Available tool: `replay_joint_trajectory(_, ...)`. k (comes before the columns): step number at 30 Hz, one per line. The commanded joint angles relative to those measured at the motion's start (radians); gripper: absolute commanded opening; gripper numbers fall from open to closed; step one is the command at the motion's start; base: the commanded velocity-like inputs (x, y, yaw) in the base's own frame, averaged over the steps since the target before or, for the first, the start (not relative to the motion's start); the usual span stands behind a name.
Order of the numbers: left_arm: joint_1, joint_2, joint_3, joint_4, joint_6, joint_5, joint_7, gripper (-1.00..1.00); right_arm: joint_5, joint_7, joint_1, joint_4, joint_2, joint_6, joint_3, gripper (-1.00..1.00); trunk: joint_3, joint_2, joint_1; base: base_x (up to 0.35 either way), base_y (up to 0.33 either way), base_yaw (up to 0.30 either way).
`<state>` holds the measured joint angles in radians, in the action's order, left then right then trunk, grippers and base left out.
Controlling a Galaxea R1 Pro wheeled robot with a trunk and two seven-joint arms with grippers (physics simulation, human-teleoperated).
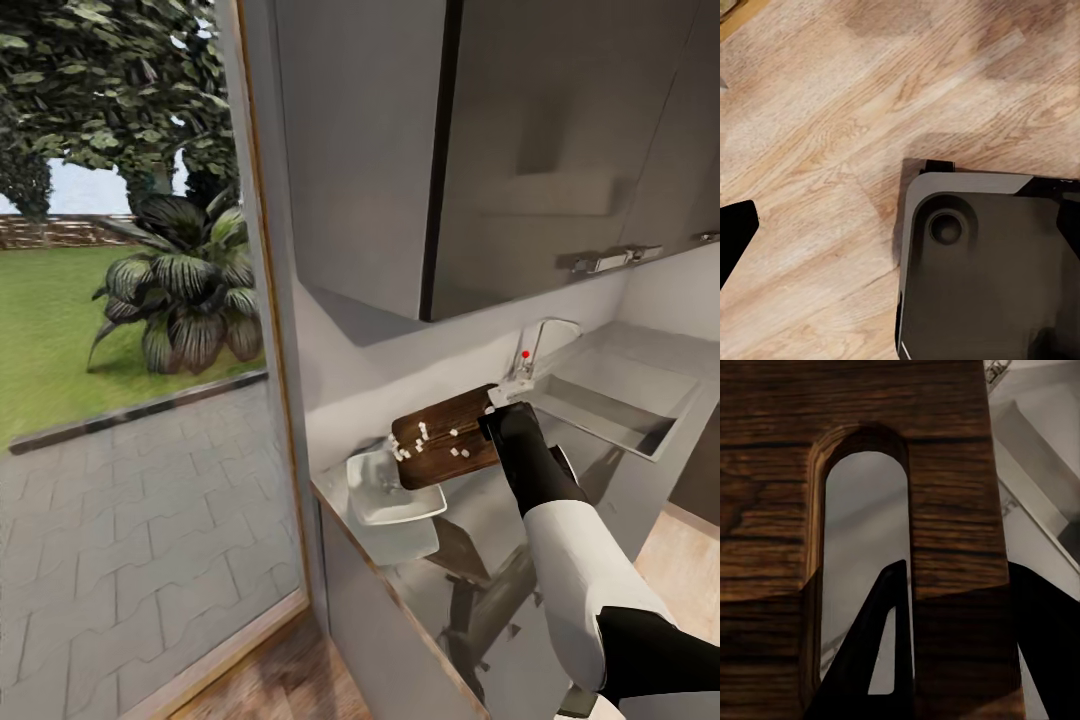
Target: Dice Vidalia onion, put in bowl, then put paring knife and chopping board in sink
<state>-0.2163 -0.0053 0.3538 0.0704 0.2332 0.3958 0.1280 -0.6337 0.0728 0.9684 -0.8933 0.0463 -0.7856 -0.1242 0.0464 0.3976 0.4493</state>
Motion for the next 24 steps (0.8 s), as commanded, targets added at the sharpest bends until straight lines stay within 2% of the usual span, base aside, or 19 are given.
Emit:
replay_joint_trajectory(1,-0.002,-0.001,0.008,0.003,0.005,0.006,0.001,1.00,-0.009,0.007,0.001,-0.001,0.001,-0.003,-0.003,-1.00,0.002,0.002,0.001,0.000,0.167,0.000)
replay_joint_trajectory(24,-0.002,0.000,0.008,0.003,0.005,0.006,0.000,1.00,-0.014,0.007,0.001,-0.001,0.001,-0.002,-0.003,-1.00,0.002,0.002,0.001,0.000,0.040,0.000)
